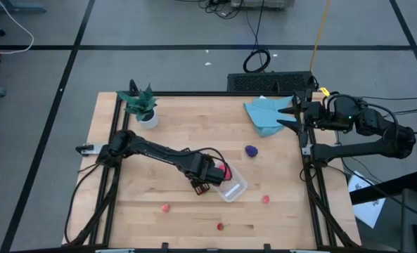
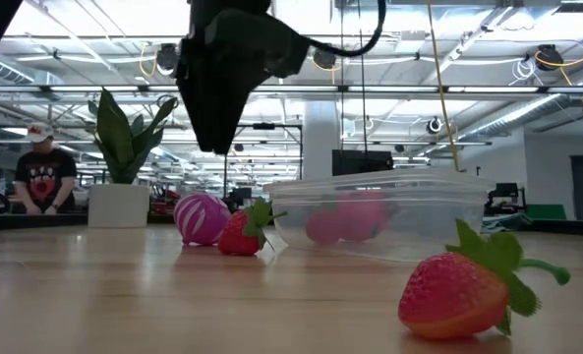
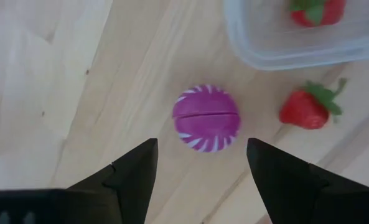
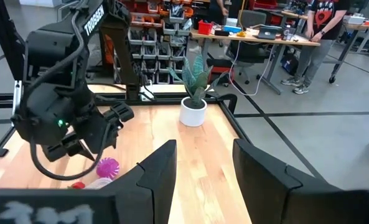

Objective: Pick and placing Produce into tupperware
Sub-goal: Put the onion into the transparent container

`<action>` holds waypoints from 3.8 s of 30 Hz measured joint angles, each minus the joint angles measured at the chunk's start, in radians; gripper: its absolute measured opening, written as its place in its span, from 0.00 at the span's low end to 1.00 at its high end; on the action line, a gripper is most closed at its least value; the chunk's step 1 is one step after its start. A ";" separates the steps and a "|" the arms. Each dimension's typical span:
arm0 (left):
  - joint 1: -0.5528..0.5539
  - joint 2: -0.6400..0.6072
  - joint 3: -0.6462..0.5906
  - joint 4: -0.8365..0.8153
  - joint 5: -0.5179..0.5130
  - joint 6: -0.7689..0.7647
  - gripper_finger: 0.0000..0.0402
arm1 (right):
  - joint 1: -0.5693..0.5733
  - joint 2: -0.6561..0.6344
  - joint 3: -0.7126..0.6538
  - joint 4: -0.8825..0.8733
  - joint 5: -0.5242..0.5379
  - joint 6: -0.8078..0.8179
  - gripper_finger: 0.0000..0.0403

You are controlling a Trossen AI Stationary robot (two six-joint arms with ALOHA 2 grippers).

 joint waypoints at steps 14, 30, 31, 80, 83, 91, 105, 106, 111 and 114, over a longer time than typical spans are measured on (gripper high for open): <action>0.009 -0.176 -0.293 0.295 0.032 -0.057 0.63 | 0.000 0.000 0.000 0.000 -0.001 0.030 0.37; 0.028 -0.191 -0.394 0.424 0.064 -0.043 0.63 | 0.000 0.013 0.000 0.022 0.000 0.045 0.37; 0.031 -0.191 -0.398 0.428 0.064 -0.042 0.63 | 0.000 0.015 0.000 0.023 -0.001 0.045 0.37; 0.060 -0.190 -0.539 0.578 0.124 0.000 0.81 | 0.000 0.022 0.000 0.109 -0.001 0.034 0.37; 0.060 -0.190 -0.539 0.590 0.123 0.015 0.80 | 0.000 0.028 0.000 0.111 -0.001 0.034 0.37; 0.061 -0.190 -0.598 0.662 0.139 -0.003 0.75 | 0.000 0.038 0.000 0.114 -0.001 0.034 0.37; 0.061 -0.190 -0.616 0.707 0.149 0.001 0.69 | 0.000 0.064 0.000 0.115 0.000 0.034 0.37; 0.061 -0.190 -0.616 0.707 0.150 0.001 0.69 | 0.000 0.064 0.000 0.115 -0.001 0.034 0.37; 0.062 -0.190 -0.616 0.707 0.149 0.000 0.68 | 0.000 0.065 0.000 0.115 -0.001 0.034 0.37; 0.064 -0.190 -0.616 0.707 0.149 -0.004 0.68 | 0.000 0.065 0.000 0.115 -0.001 0.034 0.37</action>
